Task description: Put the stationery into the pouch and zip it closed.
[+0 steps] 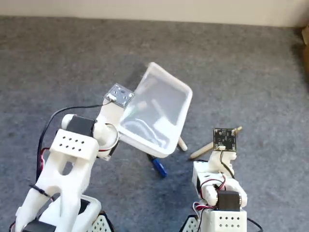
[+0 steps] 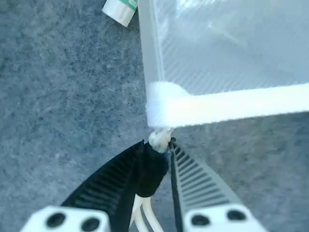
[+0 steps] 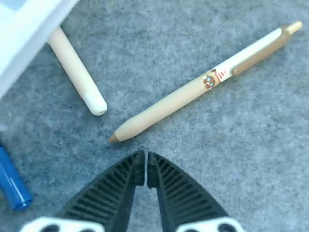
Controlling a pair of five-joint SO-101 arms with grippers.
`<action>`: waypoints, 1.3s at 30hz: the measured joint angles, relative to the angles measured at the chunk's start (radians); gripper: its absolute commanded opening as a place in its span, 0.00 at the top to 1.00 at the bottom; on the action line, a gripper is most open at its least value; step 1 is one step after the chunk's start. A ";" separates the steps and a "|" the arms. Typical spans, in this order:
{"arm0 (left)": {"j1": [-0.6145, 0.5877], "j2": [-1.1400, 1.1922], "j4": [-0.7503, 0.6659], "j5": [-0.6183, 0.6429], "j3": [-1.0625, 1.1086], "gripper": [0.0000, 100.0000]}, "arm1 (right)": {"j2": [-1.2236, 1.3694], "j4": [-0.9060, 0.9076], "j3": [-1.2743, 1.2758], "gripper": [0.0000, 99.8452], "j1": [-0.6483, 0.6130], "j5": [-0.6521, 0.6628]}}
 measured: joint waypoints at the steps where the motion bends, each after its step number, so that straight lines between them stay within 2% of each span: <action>1: 0.012 -0.002 0.005 0.043 -0.011 0.95 | 0.000 0.000 0.000 0.98 0.000 0.000; 7: 0.034 -0.002 0.008 0.319 -0.029 0.96 | 0.000 0.000 0.000 0.98 0.000 0.000; 9: 0.034 -0.003 0.002 0.356 -0.029 1.00 | 0.000 0.000 0.000 0.98 0.000 0.000; 13: 0.034 -0.009 -0.080 0.419 -0.029 1.00 | 0.000 0.000 0.000 0.98 0.000 0.000; 21: 0.081 -0.009 -0.107 0.698 -0.029 0.99 | 0.000 0.000 0.000 0.98 0.000 0.000; 29: 0.094 -0.009 -0.157 1.069 -0.028 0.99 | 0.000 0.000 0.000 0.98 0.000 0.000; 31: 0.101 -0.009 -0.206 1.096 -0.006 0.94 | 0.000 0.000 0.000 0.98 0.000 0.000; 36: 0.149 -0.009 -0.308 1.106 0.077 0.73 | 0.000 0.000 0.000 0.98 0.000 0.000; 39: 0.176 -0.008 -0.319 1.106 0.089 0.70 | 0.000 0.000 0.000 0.98 0.000 0.000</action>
